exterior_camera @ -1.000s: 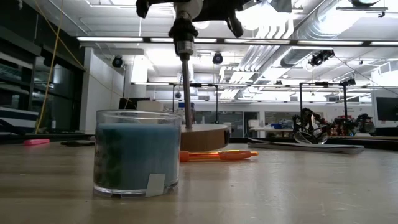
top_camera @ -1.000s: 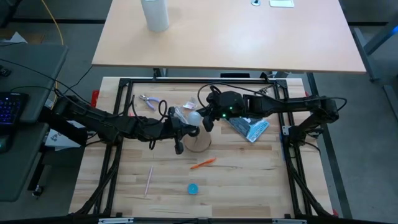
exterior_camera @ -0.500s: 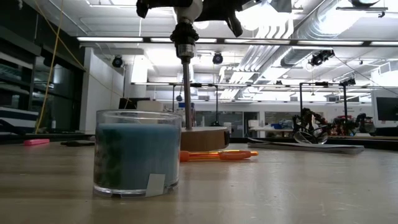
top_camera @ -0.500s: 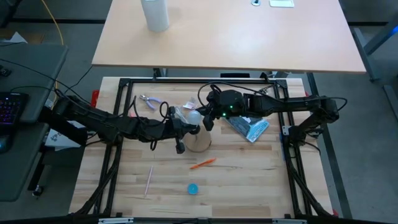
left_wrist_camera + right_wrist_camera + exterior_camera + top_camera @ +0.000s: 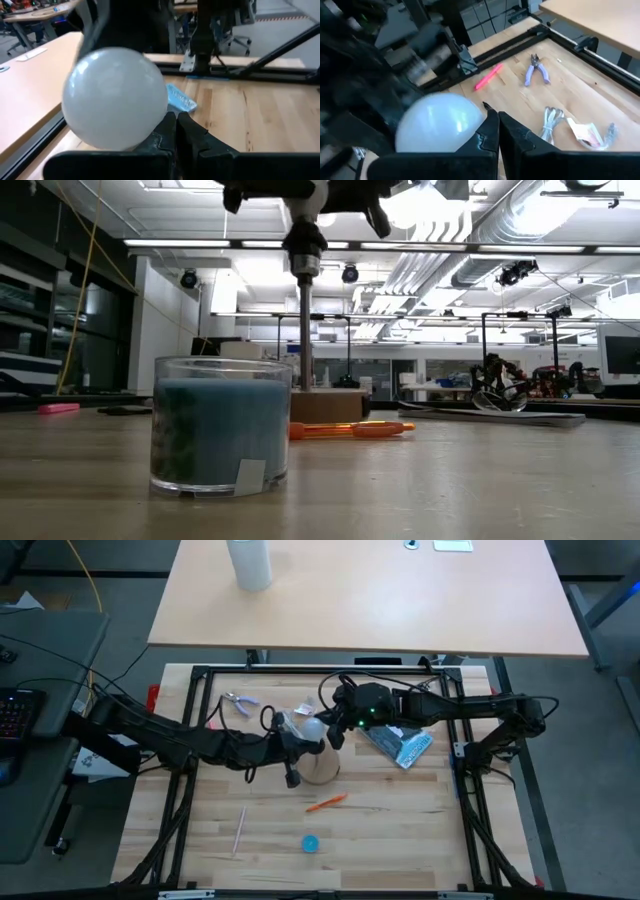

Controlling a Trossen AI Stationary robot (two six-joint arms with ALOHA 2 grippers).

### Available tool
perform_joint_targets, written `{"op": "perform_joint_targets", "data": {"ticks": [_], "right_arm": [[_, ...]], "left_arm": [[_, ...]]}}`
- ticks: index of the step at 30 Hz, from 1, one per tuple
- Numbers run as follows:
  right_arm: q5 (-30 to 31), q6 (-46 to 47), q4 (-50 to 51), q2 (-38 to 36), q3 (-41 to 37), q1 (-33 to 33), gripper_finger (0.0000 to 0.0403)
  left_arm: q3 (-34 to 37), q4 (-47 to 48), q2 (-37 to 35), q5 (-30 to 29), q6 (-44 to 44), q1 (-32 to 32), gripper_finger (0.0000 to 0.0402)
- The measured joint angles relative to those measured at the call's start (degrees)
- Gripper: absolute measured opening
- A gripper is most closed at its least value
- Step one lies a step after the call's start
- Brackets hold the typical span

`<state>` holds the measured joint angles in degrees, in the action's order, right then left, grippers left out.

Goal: Screw lightbulb
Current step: Insert the light bulb into the lamp

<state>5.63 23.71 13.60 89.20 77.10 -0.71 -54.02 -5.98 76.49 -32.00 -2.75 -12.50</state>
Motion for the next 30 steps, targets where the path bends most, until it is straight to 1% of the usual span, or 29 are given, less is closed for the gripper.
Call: {"op": "perform_joint_targets", "data": {"ticks": [10, 18, 30], "right_arm": [[0.08, -1.30, 0.58, 0.06, -0.02, -0.02, 0.0000], [0.37, -3.57, 0.29, 0.06, -0.04, -0.04, 0.0000], [0.36, -5.51, 0.55, 0.06, -0.04, -0.04, 0.0000]], "left_arm": [[-0.11, -0.05, -0.40, 0.70, 0.04, -0.04, 0.0000], [-0.11, 0.04, 0.61, -0.27, 2.91, -0.04, 0.0000], [-0.11, 0.85, 0.61, -0.01, 3.02, -0.04, 0.0000]]}}
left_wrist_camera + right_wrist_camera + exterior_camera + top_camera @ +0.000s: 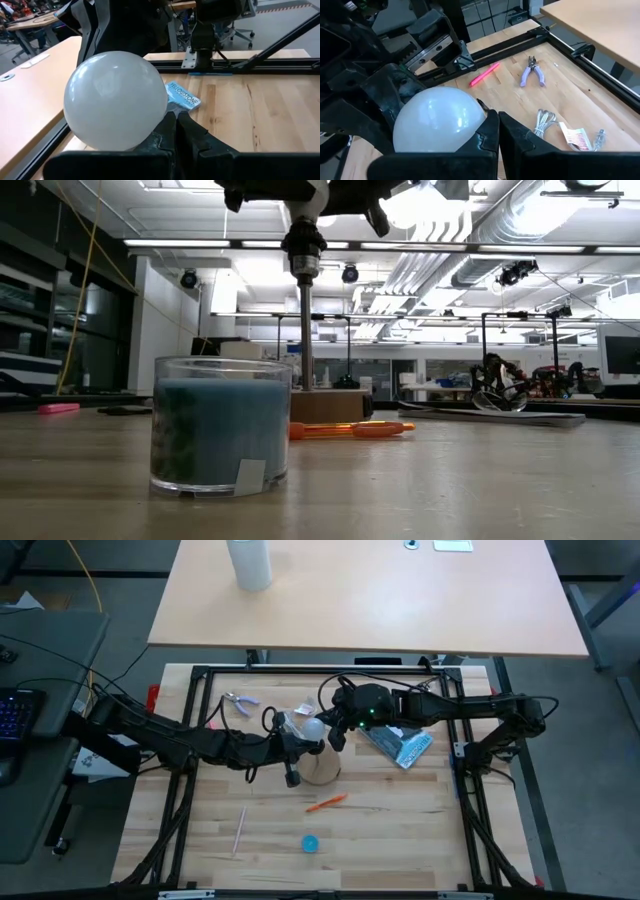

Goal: Screw lightbulb
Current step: Insert the light bulb into the lamp

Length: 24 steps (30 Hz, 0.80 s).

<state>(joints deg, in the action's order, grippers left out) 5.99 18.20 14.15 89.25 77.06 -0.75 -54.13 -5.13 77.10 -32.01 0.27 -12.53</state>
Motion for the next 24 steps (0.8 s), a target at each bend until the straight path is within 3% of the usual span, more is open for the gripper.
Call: {"op": "perform_joint_targets", "data": {"ticks": [24], "right_arm": [[-3.70, -4.75, 0.34, -2.23, -0.20, -2.21, 0.0000]], "left_arm": [[0.02, -0.29, 0.04, -1.90, 6.45, 0.24, 0.0000]]}}
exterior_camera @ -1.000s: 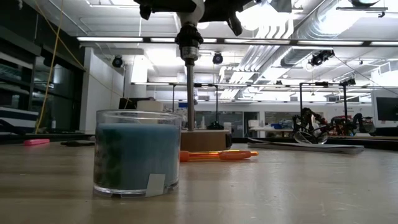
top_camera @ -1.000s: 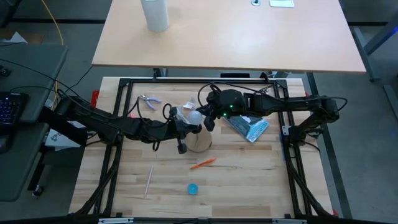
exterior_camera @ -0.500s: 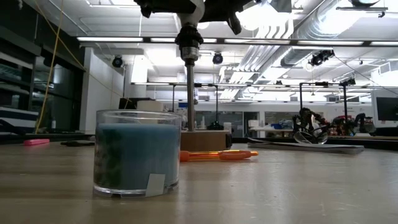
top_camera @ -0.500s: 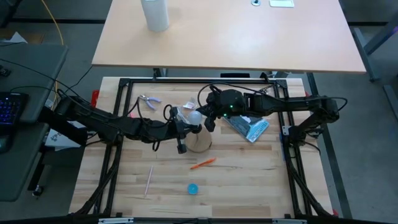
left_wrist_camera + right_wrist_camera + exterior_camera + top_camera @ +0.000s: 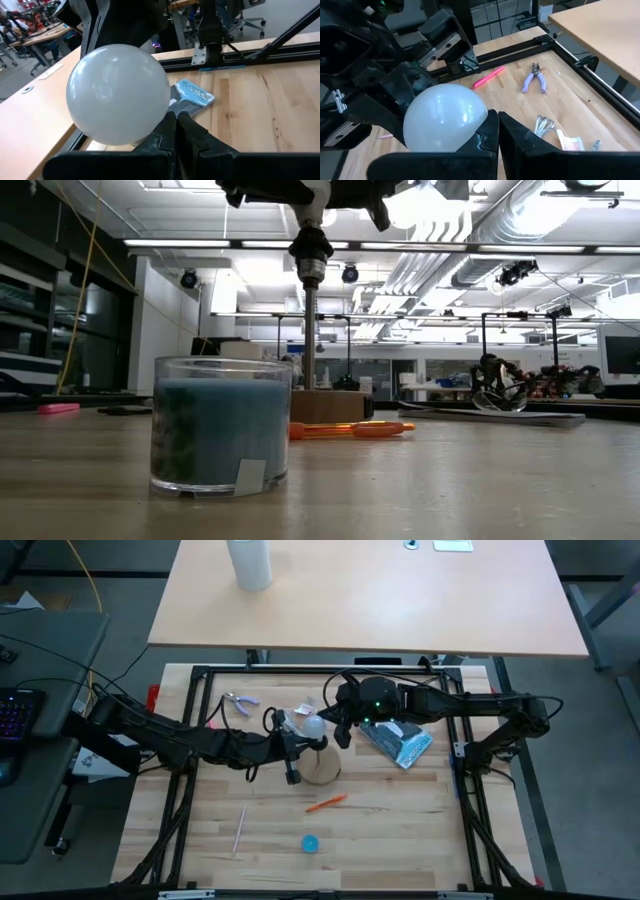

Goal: Screw lightbulb
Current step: Insert the light bulb into the lamp

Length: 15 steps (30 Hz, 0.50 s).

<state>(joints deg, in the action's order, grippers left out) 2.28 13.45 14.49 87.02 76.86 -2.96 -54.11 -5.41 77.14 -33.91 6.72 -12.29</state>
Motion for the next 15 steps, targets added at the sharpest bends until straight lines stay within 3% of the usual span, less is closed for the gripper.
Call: {"op": "perform_joint_targets", "data": {"ticks": [15], "right_arm": [[2.33, 1.25, 0.49, 1.07, 0.11, 1.29, 0.0000]], "left_arm": [[0.00, 2.24, 0.00, 2.99, -1.07, -0.02, 0.0000]]}}
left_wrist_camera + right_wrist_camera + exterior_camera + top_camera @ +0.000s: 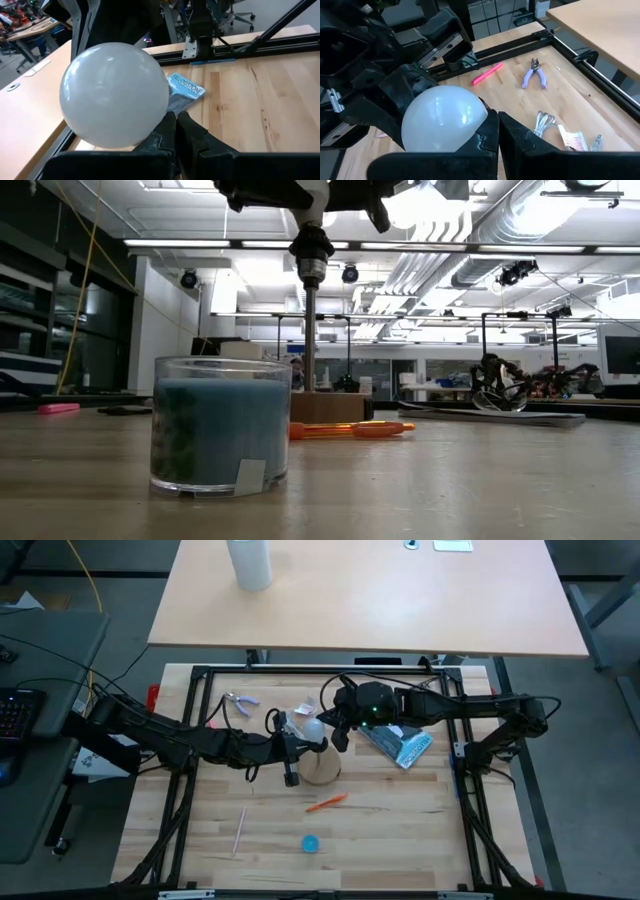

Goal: Screw lightbulb
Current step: Insert the light bulb into the lamp

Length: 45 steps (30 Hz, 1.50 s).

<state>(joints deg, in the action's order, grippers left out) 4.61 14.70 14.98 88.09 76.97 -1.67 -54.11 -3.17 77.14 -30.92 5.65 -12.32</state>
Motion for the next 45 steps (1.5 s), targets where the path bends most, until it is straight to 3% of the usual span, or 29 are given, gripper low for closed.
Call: {"op": "perform_joint_targets", "data": {"ticks": [18, 31, 45], "right_arm": [[-0.32, -0.18, 0.20, -0.22, 0.00, 0.00, 0.0002], [1.63, -0.23, 0.52, -0.39, 0.00, -0.23, 0.0096], [1.41, -1.69, 1.47, -0.99, 0.00, -0.26, 0.0103]], "left_arm": [[0.00, -0.08, 0.00, 0.39, 1.65, -0.02, 0.0002], [0.00, 0.02, 0.00, 0.73, 1.60, -0.09, 0.0062], [0.00, 0.21, -0.09, 3.56, -0.94, -0.11, 0.0079]]}}
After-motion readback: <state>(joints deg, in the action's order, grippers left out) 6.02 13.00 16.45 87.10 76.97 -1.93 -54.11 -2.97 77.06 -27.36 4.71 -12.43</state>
